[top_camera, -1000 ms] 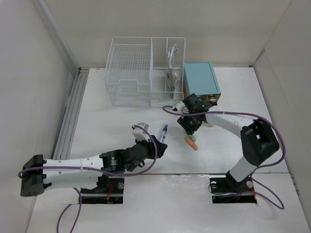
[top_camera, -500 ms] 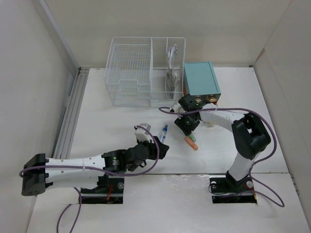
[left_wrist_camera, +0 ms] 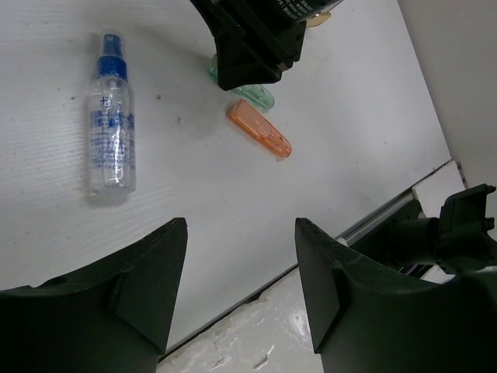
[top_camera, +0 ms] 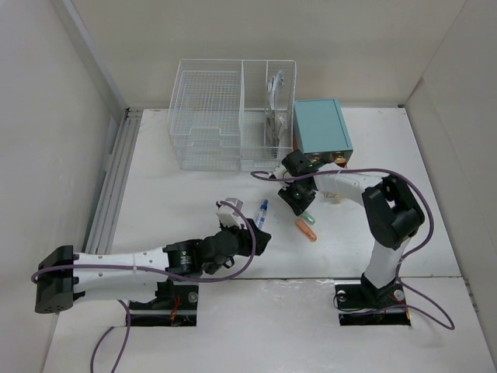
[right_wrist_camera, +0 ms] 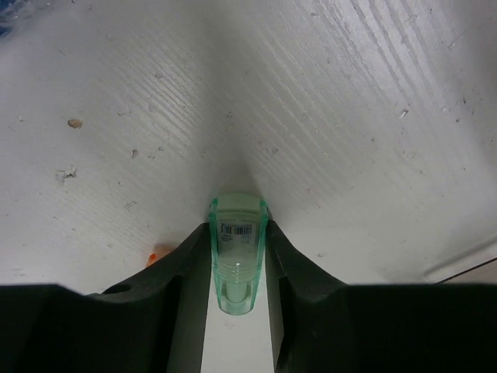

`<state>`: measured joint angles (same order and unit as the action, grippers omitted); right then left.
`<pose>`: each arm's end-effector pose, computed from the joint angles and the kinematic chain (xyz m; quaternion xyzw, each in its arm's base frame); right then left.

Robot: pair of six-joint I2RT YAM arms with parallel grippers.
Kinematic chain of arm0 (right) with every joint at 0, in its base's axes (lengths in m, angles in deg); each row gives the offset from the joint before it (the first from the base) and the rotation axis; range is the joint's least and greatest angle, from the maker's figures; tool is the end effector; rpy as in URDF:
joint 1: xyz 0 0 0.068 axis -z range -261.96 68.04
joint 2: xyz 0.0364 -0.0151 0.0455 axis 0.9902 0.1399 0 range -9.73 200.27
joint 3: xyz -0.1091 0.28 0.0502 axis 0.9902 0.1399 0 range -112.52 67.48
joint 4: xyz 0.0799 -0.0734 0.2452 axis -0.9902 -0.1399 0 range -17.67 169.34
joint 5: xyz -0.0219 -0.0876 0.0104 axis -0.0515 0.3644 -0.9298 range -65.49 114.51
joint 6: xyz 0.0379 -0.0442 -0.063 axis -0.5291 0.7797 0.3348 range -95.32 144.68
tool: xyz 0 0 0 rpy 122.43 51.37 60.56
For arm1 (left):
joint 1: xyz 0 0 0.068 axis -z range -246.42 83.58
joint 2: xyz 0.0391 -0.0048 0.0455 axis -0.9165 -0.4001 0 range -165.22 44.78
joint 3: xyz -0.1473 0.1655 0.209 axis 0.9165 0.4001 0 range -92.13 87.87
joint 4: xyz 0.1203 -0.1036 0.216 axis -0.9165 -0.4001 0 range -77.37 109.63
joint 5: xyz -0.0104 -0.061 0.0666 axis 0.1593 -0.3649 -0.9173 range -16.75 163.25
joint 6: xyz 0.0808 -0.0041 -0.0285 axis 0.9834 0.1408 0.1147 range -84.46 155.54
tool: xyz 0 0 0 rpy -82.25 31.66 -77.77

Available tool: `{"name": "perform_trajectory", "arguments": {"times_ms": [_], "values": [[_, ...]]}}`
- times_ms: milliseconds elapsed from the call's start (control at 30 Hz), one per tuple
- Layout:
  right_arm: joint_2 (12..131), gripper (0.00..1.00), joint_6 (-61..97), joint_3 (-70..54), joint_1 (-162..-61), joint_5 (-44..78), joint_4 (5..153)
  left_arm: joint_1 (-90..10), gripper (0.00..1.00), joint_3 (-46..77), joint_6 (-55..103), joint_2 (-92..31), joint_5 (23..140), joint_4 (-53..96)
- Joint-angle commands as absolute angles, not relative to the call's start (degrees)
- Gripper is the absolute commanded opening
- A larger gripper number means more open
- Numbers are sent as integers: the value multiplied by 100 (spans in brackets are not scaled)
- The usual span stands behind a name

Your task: Organize the desk

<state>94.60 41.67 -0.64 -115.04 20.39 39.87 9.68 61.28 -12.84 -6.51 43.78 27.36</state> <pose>0.3065 0.2061 0.1557 -0.4237 0.8965 0.0528 0.1183 0.0895 -0.2068 0.2534 0.0393 0.7909 -0.4140 0.4489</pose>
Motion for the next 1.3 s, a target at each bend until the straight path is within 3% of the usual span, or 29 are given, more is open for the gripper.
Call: {"name": "perform_trajectory", "arguments": {"times_ms": [0,333,667,867,1000,1067,1133,1267], "values": [[9302,0,4182,-205,-11544,1950,3987,996,54,6054,-1053,-812,4434,3079],[7834,0,4373,-451,-11045,2819,4154,996,54,5104,-490,-2253,4653,3526],[8017,4,5210,-776,-9683,3023,4400,996,54,4525,-384,-3141,4952,3774],[8500,5,5430,-942,-9427,2829,4515,830,54,3498,-524,-4091,4715,2905],[8712,12,5482,-996,-9312,2627,4515,768,54,3128,-762,-4389,4601,2587],[8712,21,5482,-996,-9312,2556,4515,768,56,3040,-762,-4460,4600,2535],[8765,41,5482,-996,-9260,2486,4515,768,56,2969,-762,-4522,4653,2482],[8564,57,5535,-996,-9259,2223,4392,715,56,2741,-709,-4767,4715,2359]]}}
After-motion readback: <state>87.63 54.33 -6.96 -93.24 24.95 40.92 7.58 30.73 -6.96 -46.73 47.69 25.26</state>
